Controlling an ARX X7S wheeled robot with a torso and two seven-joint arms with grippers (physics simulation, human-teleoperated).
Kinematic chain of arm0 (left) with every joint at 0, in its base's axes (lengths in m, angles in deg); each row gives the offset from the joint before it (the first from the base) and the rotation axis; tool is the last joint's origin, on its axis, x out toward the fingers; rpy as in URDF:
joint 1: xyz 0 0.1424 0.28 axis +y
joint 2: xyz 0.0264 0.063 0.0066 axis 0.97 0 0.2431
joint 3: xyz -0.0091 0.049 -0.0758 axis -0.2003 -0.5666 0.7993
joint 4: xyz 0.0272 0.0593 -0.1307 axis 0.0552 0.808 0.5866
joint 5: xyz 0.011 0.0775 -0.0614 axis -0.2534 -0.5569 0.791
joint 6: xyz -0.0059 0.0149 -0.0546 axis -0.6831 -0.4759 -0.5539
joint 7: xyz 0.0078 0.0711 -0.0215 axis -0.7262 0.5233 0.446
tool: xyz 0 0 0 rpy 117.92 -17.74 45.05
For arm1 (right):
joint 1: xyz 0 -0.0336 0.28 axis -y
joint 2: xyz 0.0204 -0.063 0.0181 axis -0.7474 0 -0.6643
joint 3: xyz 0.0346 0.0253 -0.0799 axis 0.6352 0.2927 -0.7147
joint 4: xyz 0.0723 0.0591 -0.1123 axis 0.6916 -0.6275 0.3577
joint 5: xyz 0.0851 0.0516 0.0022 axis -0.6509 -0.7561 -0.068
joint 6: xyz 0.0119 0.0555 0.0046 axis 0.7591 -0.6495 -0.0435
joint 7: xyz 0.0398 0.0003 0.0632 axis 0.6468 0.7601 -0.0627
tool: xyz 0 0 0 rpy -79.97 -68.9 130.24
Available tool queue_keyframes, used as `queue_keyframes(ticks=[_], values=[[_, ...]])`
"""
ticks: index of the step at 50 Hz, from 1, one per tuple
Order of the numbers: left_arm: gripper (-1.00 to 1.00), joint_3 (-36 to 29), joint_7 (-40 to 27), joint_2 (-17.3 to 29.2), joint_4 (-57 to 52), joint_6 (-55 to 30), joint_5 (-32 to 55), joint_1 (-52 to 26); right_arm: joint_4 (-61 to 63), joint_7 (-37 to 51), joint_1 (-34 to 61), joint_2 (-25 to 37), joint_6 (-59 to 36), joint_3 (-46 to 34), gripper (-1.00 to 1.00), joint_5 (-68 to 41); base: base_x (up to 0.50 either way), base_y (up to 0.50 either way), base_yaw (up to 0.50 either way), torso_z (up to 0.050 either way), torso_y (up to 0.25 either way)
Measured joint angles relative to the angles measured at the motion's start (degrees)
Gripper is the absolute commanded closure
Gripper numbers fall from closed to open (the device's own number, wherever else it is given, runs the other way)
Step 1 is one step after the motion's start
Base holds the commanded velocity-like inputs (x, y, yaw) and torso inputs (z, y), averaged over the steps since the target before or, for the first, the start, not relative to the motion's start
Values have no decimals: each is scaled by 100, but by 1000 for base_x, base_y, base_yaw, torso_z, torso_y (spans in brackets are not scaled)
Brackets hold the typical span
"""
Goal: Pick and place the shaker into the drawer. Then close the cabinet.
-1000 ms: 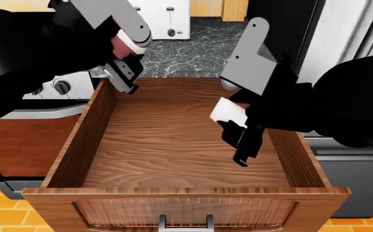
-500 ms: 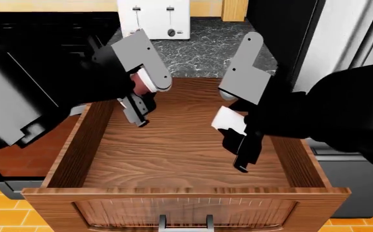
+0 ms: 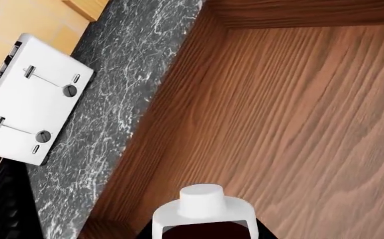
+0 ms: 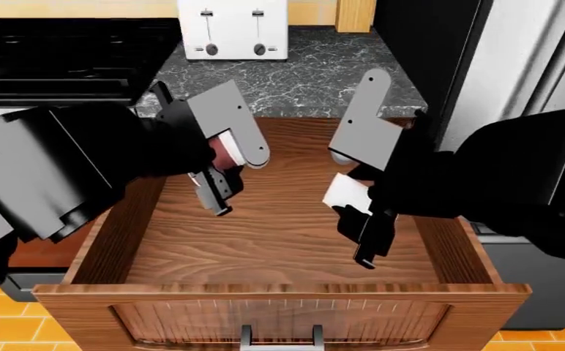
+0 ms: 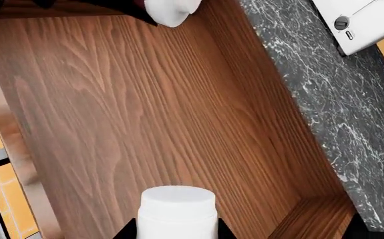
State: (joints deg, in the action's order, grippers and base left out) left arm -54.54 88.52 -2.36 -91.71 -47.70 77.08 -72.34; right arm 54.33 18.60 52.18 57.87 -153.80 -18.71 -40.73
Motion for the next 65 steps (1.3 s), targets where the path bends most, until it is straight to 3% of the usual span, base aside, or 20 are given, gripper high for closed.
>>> queue_keyframes(ticks=[65], values=[[100, -379, 23, -167, 240, 329, -190, 418, -920, -361, -595, -314, 738, -693, 100, 841, 0, 0, 0, 0, 1]])
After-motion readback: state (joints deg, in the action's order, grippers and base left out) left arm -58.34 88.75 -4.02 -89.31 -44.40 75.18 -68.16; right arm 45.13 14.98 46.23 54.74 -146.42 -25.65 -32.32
